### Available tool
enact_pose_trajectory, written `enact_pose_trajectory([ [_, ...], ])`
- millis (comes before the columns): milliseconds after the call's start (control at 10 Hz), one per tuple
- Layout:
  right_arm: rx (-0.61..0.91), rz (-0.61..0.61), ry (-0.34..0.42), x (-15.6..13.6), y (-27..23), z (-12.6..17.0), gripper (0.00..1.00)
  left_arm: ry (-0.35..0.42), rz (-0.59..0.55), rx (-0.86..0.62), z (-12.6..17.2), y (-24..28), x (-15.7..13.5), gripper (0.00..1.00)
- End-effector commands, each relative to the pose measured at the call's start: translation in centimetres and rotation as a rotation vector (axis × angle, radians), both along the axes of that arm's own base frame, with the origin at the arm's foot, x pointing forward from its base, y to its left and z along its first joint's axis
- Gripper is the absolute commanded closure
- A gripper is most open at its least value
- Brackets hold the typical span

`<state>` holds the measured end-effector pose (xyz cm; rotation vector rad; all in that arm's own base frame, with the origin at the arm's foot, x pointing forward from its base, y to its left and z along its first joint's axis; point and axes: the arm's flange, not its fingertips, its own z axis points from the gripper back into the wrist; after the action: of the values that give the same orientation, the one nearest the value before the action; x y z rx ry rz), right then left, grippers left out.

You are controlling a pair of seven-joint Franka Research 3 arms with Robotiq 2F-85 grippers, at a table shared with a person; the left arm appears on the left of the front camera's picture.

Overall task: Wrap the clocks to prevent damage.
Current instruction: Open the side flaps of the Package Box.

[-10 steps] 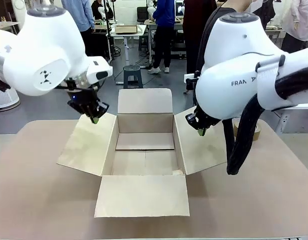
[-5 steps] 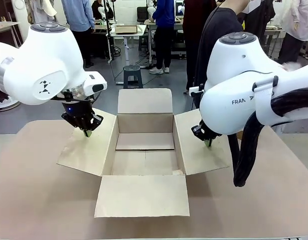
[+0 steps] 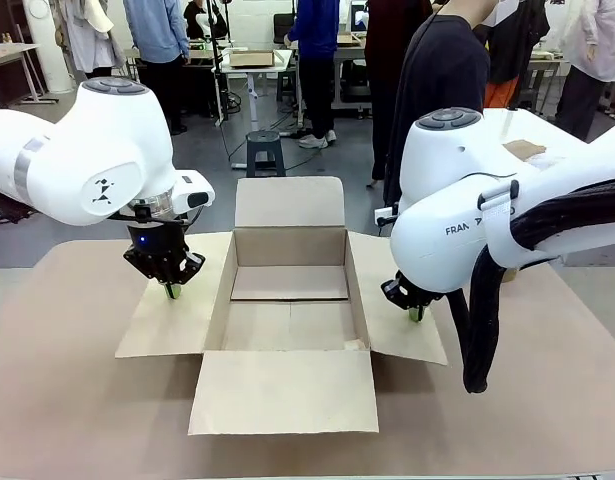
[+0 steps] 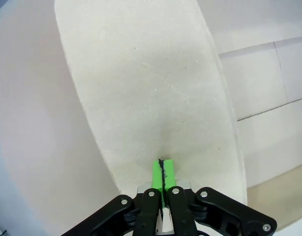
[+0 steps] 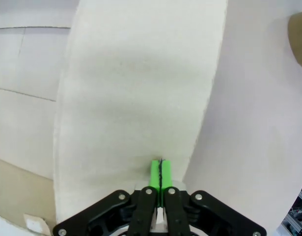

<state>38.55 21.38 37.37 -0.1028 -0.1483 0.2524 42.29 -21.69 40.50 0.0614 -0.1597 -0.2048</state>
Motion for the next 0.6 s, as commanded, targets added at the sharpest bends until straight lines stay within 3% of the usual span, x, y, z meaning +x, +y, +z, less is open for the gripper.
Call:
enact_pose_trajectory([
  [0, 0.002, -0.033, -0.003, 0.5, -0.4, -1.8, 0.99, 0.002, 0.042, -0.046, -1.9, 0.4, 0.3, 0.99],
  [200, 0.008, -0.035, -0.003, 0.5, -0.5, -1.9, 0.99, 0.007, 0.048, -0.074, -2.6, 0.7, 0.5, 0.99],
  [400, 0.014, -0.009, -0.023, 0.4, -0.2, -0.8, 0.99, -0.034, 0.047, -0.113, -1.6, 0.5, 0.5, 0.99],
  [500, 0.006, -0.014, 0.018, 0.5, -0.5, -1.3, 0.99, 0.014, 0.045, -0.06, -2.4, 0.6, 0.8, 0.99],
])
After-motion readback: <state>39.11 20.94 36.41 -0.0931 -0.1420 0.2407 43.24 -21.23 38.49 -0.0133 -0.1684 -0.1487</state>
